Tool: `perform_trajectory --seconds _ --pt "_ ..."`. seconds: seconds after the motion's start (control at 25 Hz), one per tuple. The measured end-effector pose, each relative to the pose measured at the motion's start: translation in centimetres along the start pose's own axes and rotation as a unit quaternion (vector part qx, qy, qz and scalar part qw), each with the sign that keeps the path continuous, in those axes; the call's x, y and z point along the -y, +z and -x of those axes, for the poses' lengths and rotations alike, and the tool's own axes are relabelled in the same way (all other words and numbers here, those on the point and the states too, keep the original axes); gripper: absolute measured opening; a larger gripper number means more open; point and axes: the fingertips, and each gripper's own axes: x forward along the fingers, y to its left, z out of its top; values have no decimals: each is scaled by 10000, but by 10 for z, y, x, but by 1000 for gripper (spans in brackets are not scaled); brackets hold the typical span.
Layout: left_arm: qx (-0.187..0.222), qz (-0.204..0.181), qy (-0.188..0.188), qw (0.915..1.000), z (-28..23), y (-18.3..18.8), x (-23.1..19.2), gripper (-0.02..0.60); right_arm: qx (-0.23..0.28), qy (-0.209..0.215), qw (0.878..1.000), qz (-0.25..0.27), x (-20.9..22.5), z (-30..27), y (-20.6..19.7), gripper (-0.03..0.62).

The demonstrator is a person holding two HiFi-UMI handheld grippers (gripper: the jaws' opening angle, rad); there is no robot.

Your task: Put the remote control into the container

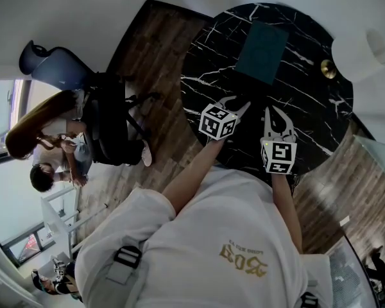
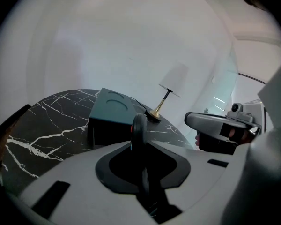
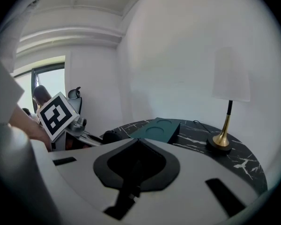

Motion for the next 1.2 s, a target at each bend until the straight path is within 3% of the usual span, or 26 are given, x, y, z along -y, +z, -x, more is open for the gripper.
perform_trajectory --seconds 1.2 --pt "-516 47 -184 9985 -18 -20 2 69 -313 -157 9993 -146 19 -16 -14 12"
